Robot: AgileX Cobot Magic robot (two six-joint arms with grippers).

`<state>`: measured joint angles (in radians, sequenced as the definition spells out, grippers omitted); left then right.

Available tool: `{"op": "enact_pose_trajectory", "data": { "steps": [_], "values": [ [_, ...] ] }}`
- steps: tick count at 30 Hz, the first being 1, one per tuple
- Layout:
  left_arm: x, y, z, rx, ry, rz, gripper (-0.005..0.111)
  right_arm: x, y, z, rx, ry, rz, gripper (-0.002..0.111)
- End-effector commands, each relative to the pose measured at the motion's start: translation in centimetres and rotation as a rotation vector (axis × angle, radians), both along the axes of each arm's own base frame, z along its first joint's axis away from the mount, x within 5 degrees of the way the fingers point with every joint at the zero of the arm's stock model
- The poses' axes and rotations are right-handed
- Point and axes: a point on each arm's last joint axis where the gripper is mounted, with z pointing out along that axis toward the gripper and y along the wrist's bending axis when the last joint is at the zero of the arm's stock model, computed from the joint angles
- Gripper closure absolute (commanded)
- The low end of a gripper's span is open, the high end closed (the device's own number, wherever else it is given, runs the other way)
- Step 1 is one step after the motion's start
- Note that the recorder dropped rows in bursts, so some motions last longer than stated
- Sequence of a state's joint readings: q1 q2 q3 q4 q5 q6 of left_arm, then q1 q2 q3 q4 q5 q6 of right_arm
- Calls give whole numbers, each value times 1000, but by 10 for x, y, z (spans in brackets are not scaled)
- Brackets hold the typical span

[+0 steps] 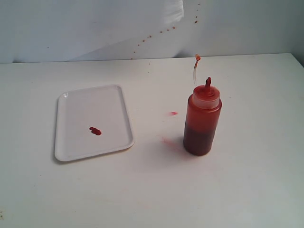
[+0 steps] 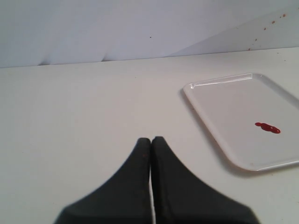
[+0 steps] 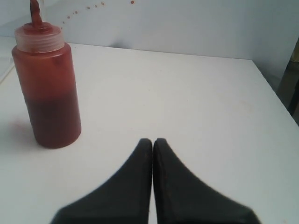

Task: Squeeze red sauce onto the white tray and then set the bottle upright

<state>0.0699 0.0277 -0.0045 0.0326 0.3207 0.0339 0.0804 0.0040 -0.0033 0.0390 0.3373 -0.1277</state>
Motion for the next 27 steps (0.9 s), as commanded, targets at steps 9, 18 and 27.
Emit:
{"op": "enact_pose_trajectory", "data": {
  "steps": [9,18,27],
  "values": [
    [0,0,-1,-8,-3,2,107,0,-1,-2,-36,10,-1,107],
    [0,0,-1,-6,-3,2,107,0,-3,-3,-60,16,-31,107],
    [0,0,-1,-6,-3,2,107,0,-5,-3,-53,17,-75,107]
  ]
}}
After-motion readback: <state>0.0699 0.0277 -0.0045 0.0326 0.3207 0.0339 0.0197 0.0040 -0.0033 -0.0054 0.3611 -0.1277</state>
